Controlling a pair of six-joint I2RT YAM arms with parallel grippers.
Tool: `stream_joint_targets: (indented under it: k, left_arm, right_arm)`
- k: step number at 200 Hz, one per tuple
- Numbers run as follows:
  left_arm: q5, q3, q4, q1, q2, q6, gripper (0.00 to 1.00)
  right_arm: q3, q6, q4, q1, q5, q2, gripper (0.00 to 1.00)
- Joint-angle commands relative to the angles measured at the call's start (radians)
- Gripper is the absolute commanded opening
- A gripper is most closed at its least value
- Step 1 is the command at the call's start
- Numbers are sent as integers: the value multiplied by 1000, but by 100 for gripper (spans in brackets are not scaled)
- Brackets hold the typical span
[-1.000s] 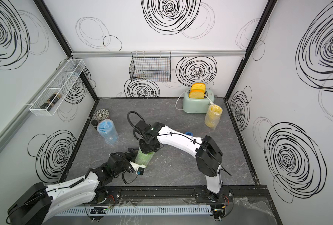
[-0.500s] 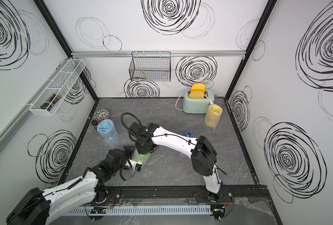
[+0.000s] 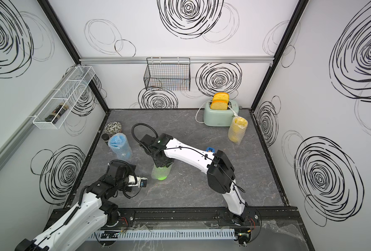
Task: Wrap wine glasses in bubble wrap
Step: Move the bubble wrap to the center of the board.
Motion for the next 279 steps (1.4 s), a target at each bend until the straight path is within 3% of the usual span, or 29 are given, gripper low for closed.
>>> stream_joint_targets:
  k: [1, 56, 79, 104, 128, 148, 246, 279]
  left_arm:
    - [121, 52, -14, 14, -13, -79, 97]
    - [245, 200, 161, 19, 92, -670, 97]
    - [242, 267, 258, 29, 177, -935, 96]
    - [235, 307, 322, 26, 237, -1097, 97]
    - [220, 311, 351, 11, 238, -1165, 97]
    - [244, 295, 371, 9, 245, -1204, 97]
    - [240, 341, 372, 21, 340, -1244, 97]
    - [205, 304, 471, 21, 378, -1272, 97]
  right_arm:
    - [22, -8, -134, -53, 119, 51, 28]
    - [114, -126, -125, -244, 183, 113, 29]
    - [255, -189, -126, -333, 177, 177, 30]
    - [432, -230, -180, -397, 161, 272, 33]
    - [466, -248, -180, -420, 131, 269, 45]
    - [462, -258, -170, -437, 90, 247, 49]
    - [478, -305, -126, -521, -72, 129, 51]
    - [525, -306, -139, -543, -112, 69, 52]
